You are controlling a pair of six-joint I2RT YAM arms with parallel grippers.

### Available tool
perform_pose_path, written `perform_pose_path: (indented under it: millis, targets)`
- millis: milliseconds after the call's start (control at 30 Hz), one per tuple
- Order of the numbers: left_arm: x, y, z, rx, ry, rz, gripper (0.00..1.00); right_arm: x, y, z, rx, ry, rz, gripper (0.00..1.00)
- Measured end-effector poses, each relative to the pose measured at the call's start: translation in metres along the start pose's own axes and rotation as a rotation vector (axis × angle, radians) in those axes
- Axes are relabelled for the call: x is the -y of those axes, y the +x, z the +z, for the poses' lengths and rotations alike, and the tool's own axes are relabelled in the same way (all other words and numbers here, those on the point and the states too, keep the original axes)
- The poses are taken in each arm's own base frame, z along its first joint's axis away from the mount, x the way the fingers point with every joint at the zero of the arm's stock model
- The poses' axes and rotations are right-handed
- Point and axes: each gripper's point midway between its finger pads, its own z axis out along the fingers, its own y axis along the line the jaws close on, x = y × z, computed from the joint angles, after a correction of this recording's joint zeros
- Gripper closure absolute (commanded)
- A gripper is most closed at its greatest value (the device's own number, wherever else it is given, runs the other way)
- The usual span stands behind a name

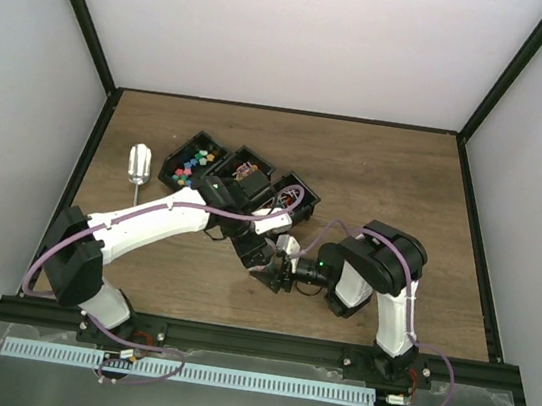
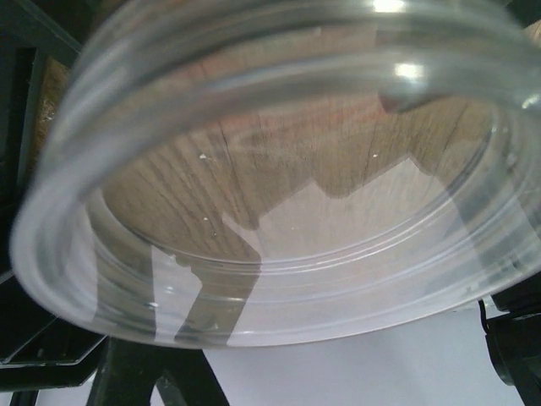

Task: Pack the candies

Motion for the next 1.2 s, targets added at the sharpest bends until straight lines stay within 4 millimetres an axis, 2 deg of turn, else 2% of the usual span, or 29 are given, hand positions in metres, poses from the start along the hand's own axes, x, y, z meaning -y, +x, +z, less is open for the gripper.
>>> perform_pose_path:
  millis: [267,400,433,533,933,1200]
  targets:
    - [-0.0002,-0.0009,0.0062,-0.008,0.003,-0.017,0.23,0.0002,0.0,0.0,0.0,0.001,-0.003,0.27]
    - [0.001,-0.0002,0.0082,-0.014,0.012,-0.001,0.34,0.0006,0.0,0.0,0.0,0.003,-0.006,0.29]
    - [0.0014,-0.0003,0.0084,-0.014,0.013,0.008,0.42,0.0007,0.0,0.0,0.0,0.004,-0.011,0.3]
    - [0.0018,-0.0004,0.0083,-0.012,0.016,0.072,0.47,0.0007,0.0,0.0,0.0,0.004,-0.013,0.31]
    - [0.0042,0.0037,0.0091,-0.021,0.052,0.485,0.49,-0.0029,0.0001,-0.0002,0.001,-0.016,-0.065,0.31]
    - [0.0022,0.0024,0.0093,-0.086,0.124,0.718,0.48,-0.0032,0.0002,-0.0005,0.0,-0.018,-0.078,0.3]
